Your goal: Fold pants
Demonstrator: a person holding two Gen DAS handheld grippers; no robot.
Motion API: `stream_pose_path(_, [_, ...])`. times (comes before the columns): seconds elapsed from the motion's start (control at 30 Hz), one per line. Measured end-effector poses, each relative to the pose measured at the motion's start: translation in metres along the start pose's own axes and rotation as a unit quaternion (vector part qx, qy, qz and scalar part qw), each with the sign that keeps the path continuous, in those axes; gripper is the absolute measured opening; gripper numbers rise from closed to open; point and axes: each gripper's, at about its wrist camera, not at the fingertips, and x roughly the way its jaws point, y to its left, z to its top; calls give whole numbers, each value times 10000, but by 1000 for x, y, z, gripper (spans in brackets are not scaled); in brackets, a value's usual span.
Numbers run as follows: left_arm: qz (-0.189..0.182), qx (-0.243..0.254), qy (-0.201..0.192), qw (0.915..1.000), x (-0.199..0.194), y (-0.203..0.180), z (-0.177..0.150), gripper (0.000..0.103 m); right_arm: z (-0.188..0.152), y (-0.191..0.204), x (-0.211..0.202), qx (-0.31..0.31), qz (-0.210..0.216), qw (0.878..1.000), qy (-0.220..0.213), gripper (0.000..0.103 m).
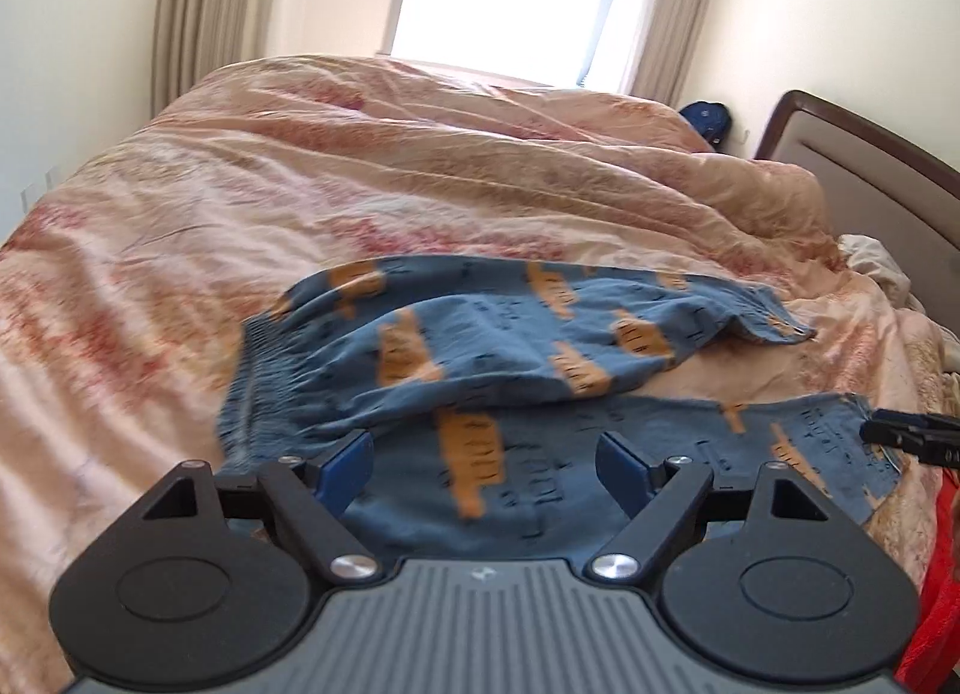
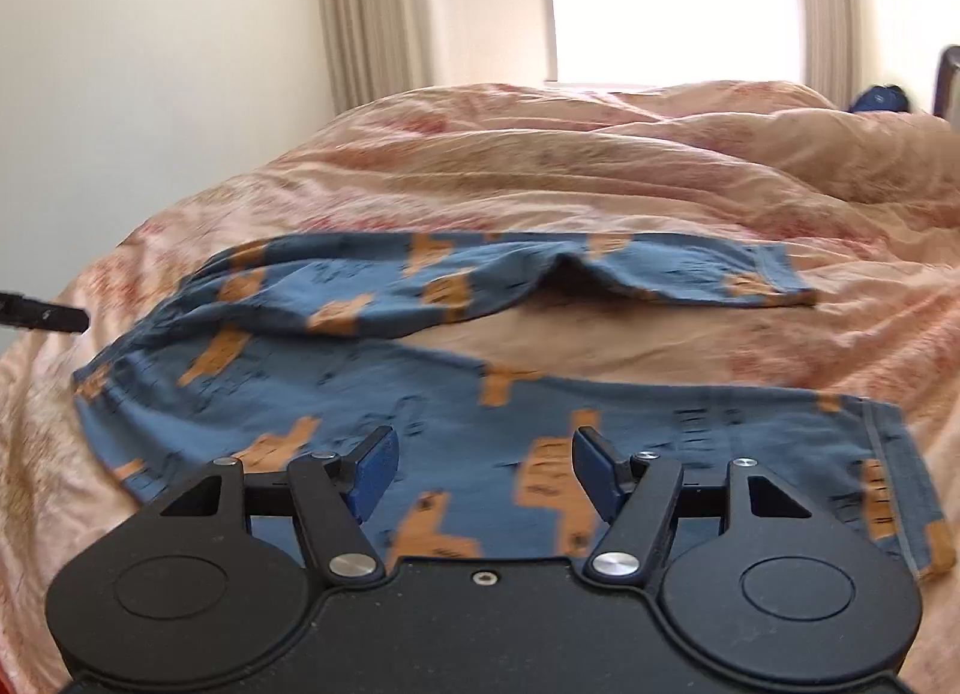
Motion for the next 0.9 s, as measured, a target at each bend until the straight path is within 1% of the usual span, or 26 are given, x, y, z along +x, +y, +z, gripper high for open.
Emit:
stream_pose_path(0.07, [-387, 357, -80, 9986, 34, -44, 17, 85, 18, -55, -1, 499, -133, 9986, -149, 67])
stream_pose_path(0.13, [-693, 606, -88, 9957, 67, -82, 28, 85, 36, -98, 6, 786, -296, 9961, -261, 67])
stream_pose_path(0.17, [-763, 829, -76, 9936, 88, -106, 32, 85, 46, -115, 13, 819, -359, 9956, -282, 68])
stream_pose_path(0.2, [-750, 1013, -61, 9920, 104, -121, 35, 85, 55, -130, 21, 837, -383, 9954, -261, 68])
stream_pose_path(0.27, [-607, 1485, -20, 9870, 141, -159, 38, 85, 77, -161, 48, 744, -434, 9962, -148, 68])
stream_pose_path(0.33, [-554, 1767, -4, 9827, 170, -184, 38, 85, 97, -188, 79, 631, -425, 9971, 0, 67])
stream_pose_path(0.43, [-601, 1897, 107, 9800, 203, -205, 41, 85, 120, -220, 126, 614, -465, 9967, 238, 66])
stream_pose_path(0.53, [-551, 2065, 197, 9767, 232, -211, 41, 83, 134, -242, 168, 708, -324, 9961, 408, 60])
stream_pose_path(0.57, [-542, 2077, 230, 9764, 240, -212, 41, 77, 137, -250, 183, 831, -296, 9949, 495, 58])
stream_pose_path(0.6, [-538, 2057, 285, 9767, 247, -212, 41, 68, 137, -256, 192, 924, -282, 9938, 550, 55])
stream_pose_path(0.63, [-525, 2044, 346, 9769, 254, -211, 41, 62, 136, -260, 205, 1071, -198, 9920, 645, 48])
stream_pose_path(0.67, [-490, 2067, 419, 9763, 260, -211, 40, 46, 135, -263, 214, 1206, -87, 9900, 731, 38])
stream_pose_path(0.7, [-440, 2108, 418, 9757, 264, -210, 39, 32, 133, -266, 220, 1285, -13, 9885, 802, 32])
stream_pose_path(0.73, [-411, 2139, 366, 9753, 264, -210, 37, 29, 131, -266, 226, 1362, 68, 9866, 893, 26])
stream_pose_path(0.8, [-441, 2146, 268, 9753, 260, -209, 36, 17, 127, -264, 231, 1396, 68, 9851, 1005, 21])
stream_pose_path(0.83, [-472, 2137, 257, 9754, 257, -209, 36, 15, 127, -263, 232, 1383, 107, 9852, 1009, 13])
stream_pose_path(0.9, [-615, 2223, 211, 9728, 248, -213, 35, 10, 129, -265, 228, 1425, 190, 9853, 920, 8])
